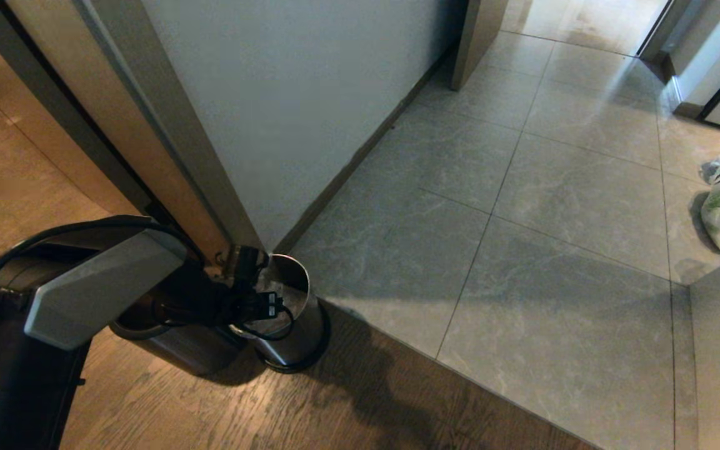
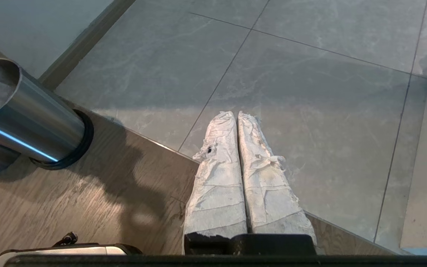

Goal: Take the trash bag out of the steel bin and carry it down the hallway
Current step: Pick up the trash bag

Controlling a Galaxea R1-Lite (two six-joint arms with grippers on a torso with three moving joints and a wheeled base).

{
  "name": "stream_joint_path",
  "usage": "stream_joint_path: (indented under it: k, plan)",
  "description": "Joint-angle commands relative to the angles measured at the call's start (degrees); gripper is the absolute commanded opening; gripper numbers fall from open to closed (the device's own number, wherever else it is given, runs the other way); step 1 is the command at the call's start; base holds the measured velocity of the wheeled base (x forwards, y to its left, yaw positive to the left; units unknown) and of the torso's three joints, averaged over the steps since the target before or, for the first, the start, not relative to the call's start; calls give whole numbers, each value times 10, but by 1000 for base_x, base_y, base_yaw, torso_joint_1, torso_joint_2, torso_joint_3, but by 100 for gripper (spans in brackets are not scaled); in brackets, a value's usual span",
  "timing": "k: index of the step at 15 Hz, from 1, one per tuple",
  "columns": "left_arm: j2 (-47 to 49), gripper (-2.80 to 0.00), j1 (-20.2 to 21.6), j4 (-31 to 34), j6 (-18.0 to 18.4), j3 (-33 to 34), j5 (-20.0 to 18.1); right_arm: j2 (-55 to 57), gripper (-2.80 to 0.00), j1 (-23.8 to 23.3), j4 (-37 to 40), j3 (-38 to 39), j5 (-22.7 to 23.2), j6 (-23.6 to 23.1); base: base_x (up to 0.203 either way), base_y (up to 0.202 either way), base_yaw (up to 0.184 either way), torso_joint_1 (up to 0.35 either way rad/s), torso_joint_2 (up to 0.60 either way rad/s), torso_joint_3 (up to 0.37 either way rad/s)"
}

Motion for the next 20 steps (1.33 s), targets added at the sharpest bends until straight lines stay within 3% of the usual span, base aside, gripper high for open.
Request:
stream_joint_path:
  k: [1, 18, 19, 20]
  plan:
    - [6, 0, 6, -1, 1, -1, 0, 0, -280, 0, 0, 1, 0, 0, 0, 0, 0, 0, 0, 0]
    - [54, 0, 11, -3, -3, -34, -18, 0, -280, 0, 0, 1, 0, 0, 0, 0, 0, 0, 0, 0]
    - [54, -280, 11, -10, -5, -32, -29, 0, -280, 0, 0, 1, 0, 0, 0, 0, 0, 0, 0, 0]
    - [54, -280, 11, -14, -5, -30, -37, 0, -280, 0, 0, 1, 0, 0, 0, 0, 0, 0, 0, 0]
